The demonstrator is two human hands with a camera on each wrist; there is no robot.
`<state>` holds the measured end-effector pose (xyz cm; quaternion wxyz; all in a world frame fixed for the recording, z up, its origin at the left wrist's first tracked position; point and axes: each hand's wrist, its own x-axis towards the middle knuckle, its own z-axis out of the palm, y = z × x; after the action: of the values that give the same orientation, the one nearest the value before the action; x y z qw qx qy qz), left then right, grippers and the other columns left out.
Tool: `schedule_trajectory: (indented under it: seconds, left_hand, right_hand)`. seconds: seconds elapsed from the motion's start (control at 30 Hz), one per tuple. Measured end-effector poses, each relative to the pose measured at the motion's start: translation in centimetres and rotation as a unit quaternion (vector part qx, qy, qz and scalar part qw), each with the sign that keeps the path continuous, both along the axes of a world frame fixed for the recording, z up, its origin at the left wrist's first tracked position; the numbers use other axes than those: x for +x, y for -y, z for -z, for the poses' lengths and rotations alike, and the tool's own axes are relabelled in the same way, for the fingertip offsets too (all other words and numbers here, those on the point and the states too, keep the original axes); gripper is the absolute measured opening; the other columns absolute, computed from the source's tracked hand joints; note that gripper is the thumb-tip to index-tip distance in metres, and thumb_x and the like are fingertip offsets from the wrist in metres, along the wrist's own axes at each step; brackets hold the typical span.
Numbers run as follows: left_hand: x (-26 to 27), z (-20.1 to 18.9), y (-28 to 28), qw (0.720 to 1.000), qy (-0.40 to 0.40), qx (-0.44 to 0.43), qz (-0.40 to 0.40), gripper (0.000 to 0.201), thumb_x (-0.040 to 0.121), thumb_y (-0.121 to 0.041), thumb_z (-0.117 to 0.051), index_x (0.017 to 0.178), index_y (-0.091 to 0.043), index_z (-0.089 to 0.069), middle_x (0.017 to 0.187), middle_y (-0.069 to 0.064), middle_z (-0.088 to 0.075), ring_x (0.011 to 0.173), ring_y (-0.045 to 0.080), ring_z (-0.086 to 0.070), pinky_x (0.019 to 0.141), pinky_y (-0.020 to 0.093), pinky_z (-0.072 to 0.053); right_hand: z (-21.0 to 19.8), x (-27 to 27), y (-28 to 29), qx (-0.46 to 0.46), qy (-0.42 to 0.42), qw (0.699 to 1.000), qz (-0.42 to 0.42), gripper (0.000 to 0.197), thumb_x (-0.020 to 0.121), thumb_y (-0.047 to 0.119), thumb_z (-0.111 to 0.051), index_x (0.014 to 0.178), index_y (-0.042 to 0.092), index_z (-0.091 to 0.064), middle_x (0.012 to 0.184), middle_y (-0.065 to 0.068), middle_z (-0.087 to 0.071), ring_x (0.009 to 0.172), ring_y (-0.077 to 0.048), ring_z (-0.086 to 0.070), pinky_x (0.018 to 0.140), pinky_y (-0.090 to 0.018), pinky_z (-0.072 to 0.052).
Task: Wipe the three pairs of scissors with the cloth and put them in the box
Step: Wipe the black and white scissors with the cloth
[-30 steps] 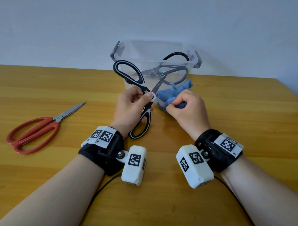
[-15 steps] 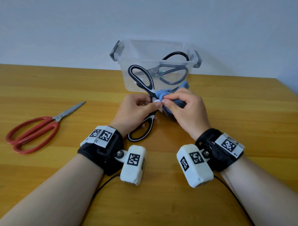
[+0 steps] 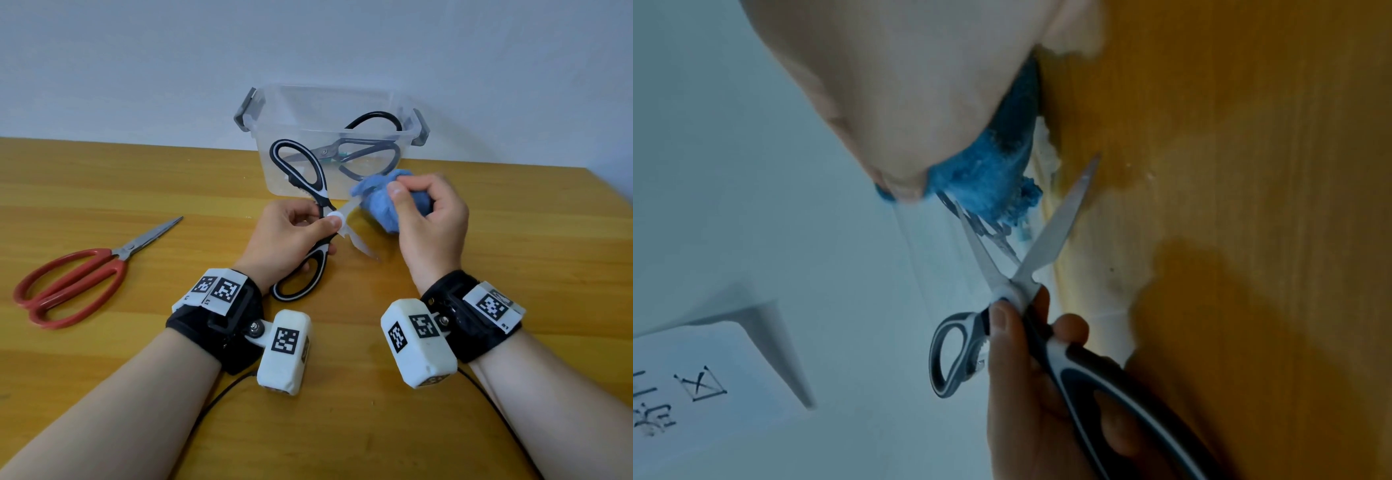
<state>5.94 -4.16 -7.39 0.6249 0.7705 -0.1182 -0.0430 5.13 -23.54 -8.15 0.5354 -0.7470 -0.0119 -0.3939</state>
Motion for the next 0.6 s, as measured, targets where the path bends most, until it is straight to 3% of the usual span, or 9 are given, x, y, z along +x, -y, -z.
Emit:
schedule_trajectory:
  seconds: [0.1, 0.2, 0.37, 0.5, 0.6]
  left_hand:
    - [0.0, 0.0, 0.0, 1.000, 0.006, -0.002, 0.008, 0.026, 0.097, -0.020, -0.070, 0.084, 0.001, -0.063, 0.071, 0.005, -0.071, 0.074, 0.020, -0.078, 0.038, 0.023, -0.043]
    - [-0.1, -0.1, -0.1, 1.000, -0.001, 0.003, 0.019, 0.022, 0.098, -0.020, -0.070, 0.082, -0.005, -0.065, 0.068, 0.001, -0.071, 0.075, 0.020, -0.078, 0.038, 0.023, -0.043]
    - [-0.4, -0.3, 0.0, 1.000, -0.007, 0.002, 0.016, 0.026, 0.096, -0.021, -0.072, 0.076, -0.008, -0.060, 0.065, 0.005, -0.065, 0.073, 0.021, -0.079, 0.035, 0.021, -0.039]
    - [-0.5, -0.4, 0.1, 1.000, -0.014, -0.010, 0.011, 0.031, 0.096, -0.021, -0.072, 0.084, 0.005, -0.059, 0.070, 0.001, -0.072, 0.072, 0.019, -0.078, 0.037, 0.021, -0.039]
    - [-0.5, -0.5, 0.0, 0.999, -0.014, -0.027, 0.008, 0.033, 0.096, -0.020, -0.072, 0.084, 0.008, -0.058, 0.072, 0.003, -0.072, 0.071, 0.020, -0.078, 0.039, 0.021, -0.039]
  right_hand:
    - [0.2, -0.5, -0.8, -0.125, -0.030, 0.984, -0.125, 0.002, 0.087, 0.018, -0.077, 0.088, 0.019, -0.077, 0.084, 0.000, -0.065, 0.087, -0.018, -0.061, 0.078, -0.027, -0.048]
    - [0.3, -0.3, -1.0, -0.160, -0.069, 0.976, -0.130, 0.003, 0.086, 0.023, -0.077, 0.087, 0.020, -0.078, 0.082, 0.006, -0.065, 0.090, -0.019, -0.062, 0.081, -0.030, -0.049]
    - [0.3, 0.0, -0.7, -0.053, -0.108, 0.992, -0.048, 0.006, 0.090, 0.019, -0.073, 0.084, 0.017, -0.073, 0.082, 0.014, -0.068, 0.080, 0.002, -0.062, 0.072, -0.013, -0.047]
    - [0.4, 0.6, 0.4, 0.069, -0.092, 0.993, 0.042, 0.007, 0.093, 0.018, -0.066, 0.087, 0.023, -0.067, 0.088, 0.016, -0.066, 0.083, 0.005, -0.059, 0.077, -0.017, -0.048]
    - [0.3, 0.7, 0.5, 0.096, -0.076, 0.991, 0.059, 0.005, 0.094, 0.022, -0.062, 0.096, 0.024, -0.066, 0.091, 0.016, -0.064, 0.082, 0.004, -0.055, 0.076, -0.017, -0.045]
